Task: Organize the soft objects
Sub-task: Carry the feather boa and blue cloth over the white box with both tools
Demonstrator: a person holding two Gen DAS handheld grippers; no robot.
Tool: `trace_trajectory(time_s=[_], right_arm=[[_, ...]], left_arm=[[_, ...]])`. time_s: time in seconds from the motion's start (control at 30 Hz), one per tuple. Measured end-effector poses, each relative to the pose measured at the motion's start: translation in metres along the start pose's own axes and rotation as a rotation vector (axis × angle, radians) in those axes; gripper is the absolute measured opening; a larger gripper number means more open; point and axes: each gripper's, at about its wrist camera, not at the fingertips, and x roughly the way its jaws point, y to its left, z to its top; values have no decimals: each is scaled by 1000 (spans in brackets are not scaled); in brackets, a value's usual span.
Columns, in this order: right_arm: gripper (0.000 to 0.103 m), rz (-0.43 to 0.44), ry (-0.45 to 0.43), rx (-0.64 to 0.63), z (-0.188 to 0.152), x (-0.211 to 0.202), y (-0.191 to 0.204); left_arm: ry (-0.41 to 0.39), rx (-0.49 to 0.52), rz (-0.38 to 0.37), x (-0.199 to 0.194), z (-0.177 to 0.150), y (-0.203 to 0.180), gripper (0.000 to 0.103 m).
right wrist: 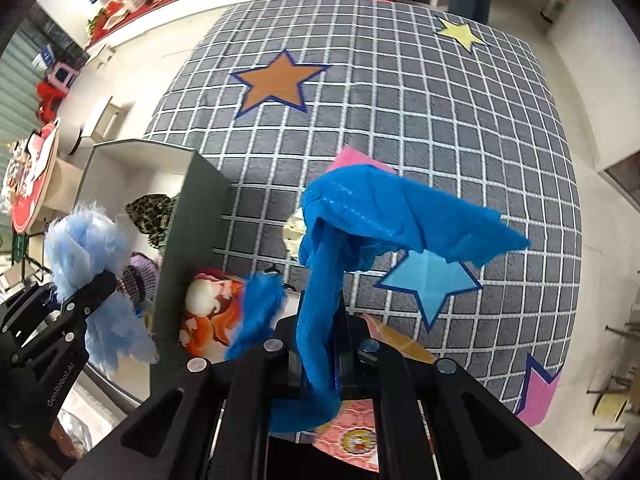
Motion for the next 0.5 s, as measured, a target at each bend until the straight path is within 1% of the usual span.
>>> trace_trajectory(time_s=[0.27, 0.5], right_arm=[[9, 17, -8, -101, 11, -6, 40], [9, 40, -2, -200, 14, -4, 84]], left_arm=[[-18, -88, 16, -11, -15, 30, 21], [-4, -196, 35, -10, -38, 63, 21]])
